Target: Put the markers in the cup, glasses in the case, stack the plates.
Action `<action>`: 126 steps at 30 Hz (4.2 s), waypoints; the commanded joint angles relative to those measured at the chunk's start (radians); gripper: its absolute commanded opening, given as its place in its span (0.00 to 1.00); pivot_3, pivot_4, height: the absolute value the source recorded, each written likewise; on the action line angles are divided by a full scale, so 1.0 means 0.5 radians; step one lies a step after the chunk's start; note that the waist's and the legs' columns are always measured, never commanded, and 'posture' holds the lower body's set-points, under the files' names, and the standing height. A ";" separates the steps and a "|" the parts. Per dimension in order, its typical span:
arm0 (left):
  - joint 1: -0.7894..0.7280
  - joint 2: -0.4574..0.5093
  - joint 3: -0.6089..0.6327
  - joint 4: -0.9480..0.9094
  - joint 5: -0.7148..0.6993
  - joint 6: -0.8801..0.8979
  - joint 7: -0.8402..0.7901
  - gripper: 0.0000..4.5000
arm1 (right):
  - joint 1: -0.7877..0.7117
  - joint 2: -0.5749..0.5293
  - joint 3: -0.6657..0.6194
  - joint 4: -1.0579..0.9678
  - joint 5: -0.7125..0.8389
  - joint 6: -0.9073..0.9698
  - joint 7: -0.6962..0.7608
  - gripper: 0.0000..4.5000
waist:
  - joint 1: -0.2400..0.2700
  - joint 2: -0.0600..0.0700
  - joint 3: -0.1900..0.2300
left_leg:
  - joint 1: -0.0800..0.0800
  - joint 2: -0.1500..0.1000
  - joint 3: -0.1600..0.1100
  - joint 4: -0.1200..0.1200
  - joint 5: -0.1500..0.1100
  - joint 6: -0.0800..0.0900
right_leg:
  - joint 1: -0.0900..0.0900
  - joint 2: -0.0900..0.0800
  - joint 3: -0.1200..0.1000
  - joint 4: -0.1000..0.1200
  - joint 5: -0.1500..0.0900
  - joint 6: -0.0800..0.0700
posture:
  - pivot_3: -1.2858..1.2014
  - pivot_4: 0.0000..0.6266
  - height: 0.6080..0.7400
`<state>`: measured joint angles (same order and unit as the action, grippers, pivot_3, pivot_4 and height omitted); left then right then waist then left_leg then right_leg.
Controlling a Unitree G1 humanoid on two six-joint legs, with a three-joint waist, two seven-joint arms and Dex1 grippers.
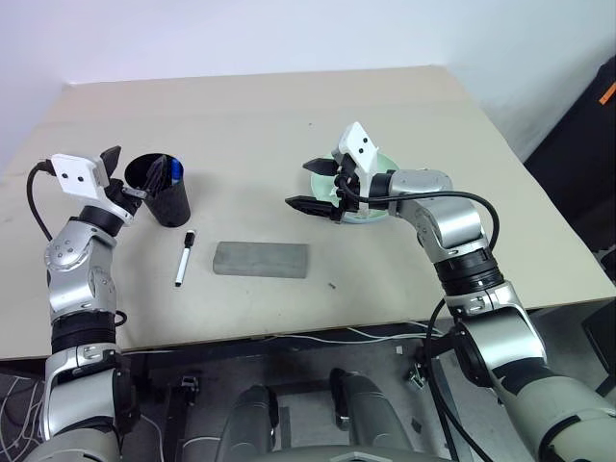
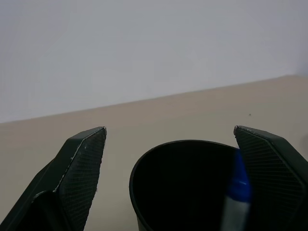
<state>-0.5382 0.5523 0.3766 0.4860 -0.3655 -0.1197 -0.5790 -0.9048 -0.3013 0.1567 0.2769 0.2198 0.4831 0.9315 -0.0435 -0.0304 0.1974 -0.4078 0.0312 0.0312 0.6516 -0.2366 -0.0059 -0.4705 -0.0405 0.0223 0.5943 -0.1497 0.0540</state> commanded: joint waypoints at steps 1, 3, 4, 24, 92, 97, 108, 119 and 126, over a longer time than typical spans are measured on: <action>0.014 0.071 0.076 -0.135 -0.048 0.036 0.026 1.00 | -0.039 0.013 -0.034 -0.019 0.038 -0.039 0.012 1.00 | -0.002 0.000 0.000 | 0.000 0.000 0.000 0.000 0.000 0.000 | 0.000 0.000 0.000 0.000 0.000 0.000 | 0.52 0.24 0.95; 0.032 0.100 0.099 -0.190 -0.075 0.071 0.028 1.00 | -0.049 0.022 -0.057 -0.021 0.065 -0.037 0.021 1.00 | -0.002 0.000 0.000 | 0.000 0.000 0.000 0.000 0.000 0.000 | 0.000 0.000 0.000 0.000 0.000 0.000 | 0.52 0.24 0.95; 0.043 0.116 0.115 -0.225 -0.093 0.091 0.036 1.00 | -0.056 0.031 -0.083 -0.029 0.097 -0.027 0.026 1.00 | -0.002 0.000 0.000 | 0.000 0.000 0.000 -0.001 0.000 0.000 | 0.000 0.000 0.000 -0.001 0.000 0.000 | 0.52 0.24 0.95; 1.014 0.466 0.629 -1.426 -0.911 1.406 -0.030 1.00 | -0.133 0.030 -0.154 0.134 0.186 -0.086 0.103 1.00 | -0.047 0.000 0.001 | -0.002 0.003 0.001 -0.006 0.000 0.000 | -0.005 -0.001 0.001 -0.003 -0.002 0.000 | 0.52 0.24 0.95; 0.259 0.137 -0.078 -1.608 -0.274 3.468 1.045 0.00 | -0.089 0.069 -0.104 0.186 0.080 -0.153 -0.015 1.00 | -0.055 0.000 0.001 | 0.012 0.004 -0.013 -0.009 -0.001 -0.001 | 0.011 0.015 0.004 -0.013 -0.003 0.003 | 0.52 0.24 0.95; 0.221 0.120 -0.048 -1.657 -0.306 3.468 0.996 0.00 | -0.112 0.066 -0.106 0.215 0.076 -0.160 -0.002 1.00 | -0.055 0.000 0.001 | 0.011 0.004 -0.013 -0.009 -0.001 -0.001 | 0.010 0.015 0.004 -0.013 -0.003 0.003 | 0.52 0.24 0.95; 0.297 0.344 -0.026 -1.808 -0.464 2.811 0.371 0.00 | -0.130 0.066 -0.106 0.234 0.072 -0.164 0.020 1.00 | -0.051 0.000 0.001 | 0.003 0.004 -0.014 -0.010 -0.001 -0.001 | 0.006 0.015 0.003 -0.018 -0.001 -0.001 | 0.52 0.24 0.95; 0.227 -0.043 0.179 -1.592 -0.499 1.369 -0.028 0.00 | 0.002 -0.041 -0.160 -0.102 0.336 0.048 0.325 1.00 | -0.034 0.000 0.001 | 0.000 0.004 -0.011 -0.009 -0.001 -0.001 | 0.006 0.014 0.003 -0.025 0.003 -0.006 | 0.52 0.24 0.95; 0.148 -0.059 0.169 -1.376 -0.424 0.914 -0.086 0.00 | 0.056 -0.097 -0.182 -0.276 0.477 0.203 0.359 1.00 | -0.026 0.000 0.001 | 0.001 0.004 -0.011 -0.006 0.000 0.000 | 0.007 0.015 0.003 -0.022 0.001 -0.001 | 0.52 0.24 0.95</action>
<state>-0.4399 0.5096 0.4428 -0.2108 -0.5899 0.3987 -0.6182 -0.8713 -0.3391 0.0902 0.1882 0.4219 0.5746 1.1028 -0.0563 -0.0307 0.1981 -0.4071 0.0333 0.0256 0.6486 -0.2368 -0.0060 -0.4668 -0.0330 0.0238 0.5834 -0.1495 0.0539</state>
